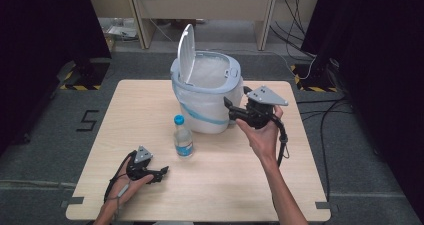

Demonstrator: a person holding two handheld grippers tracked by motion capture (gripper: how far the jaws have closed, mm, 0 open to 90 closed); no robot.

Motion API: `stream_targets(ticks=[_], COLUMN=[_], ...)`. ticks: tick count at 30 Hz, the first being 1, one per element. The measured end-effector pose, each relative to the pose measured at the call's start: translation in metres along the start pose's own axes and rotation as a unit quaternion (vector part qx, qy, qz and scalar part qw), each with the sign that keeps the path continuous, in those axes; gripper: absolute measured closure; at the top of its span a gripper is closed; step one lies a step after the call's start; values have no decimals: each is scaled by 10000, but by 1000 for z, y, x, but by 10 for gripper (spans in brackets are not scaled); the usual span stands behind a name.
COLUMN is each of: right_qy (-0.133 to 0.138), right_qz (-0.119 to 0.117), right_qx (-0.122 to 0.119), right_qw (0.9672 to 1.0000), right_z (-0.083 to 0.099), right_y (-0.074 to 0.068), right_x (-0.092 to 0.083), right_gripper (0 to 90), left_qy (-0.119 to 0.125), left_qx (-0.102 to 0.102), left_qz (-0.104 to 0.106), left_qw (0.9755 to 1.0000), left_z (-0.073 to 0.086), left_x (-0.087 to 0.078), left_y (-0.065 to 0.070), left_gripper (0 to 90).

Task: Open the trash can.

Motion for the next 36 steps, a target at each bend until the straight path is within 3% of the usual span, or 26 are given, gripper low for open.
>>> stream_targets(ticks=[5, 15, 22, 36], right_qy=[-134, -116, -225, -224], right_qz=[-88, -214, -468, -734], right_qx=[-119, -162, -140, -162], right_qw=[9998, 9996, 9986, 9969], right_z=[15, 36, 56, 74], right_y=[-16, -37, -54, -76], right_x=[2, 7, 23, 46], right_gripper=[234, 213, 213, 207], left_qy=[-7, -8, -12, 1], left_qx=[7, 8, 12, 1], left_qz=[-6, -6, -5, -2], left_qw=[10000, 10000, 10000, 10000], left_z=[0, 0, 0, 0], left_x=[0, 0, 0, 0], left_y=[0, 0, 0, 0], left_gripper=[137, 137, 137, 137])
Point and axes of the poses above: each handheld gripper's, and its own axes: x roughly forward along the jaws, z roughly out of its underside, y roughly to its right, the point moved 1 cm from there along x, roughly forward along the jaws, and after that the axes turned 10 degrees about -y, right-handed, at the moved point
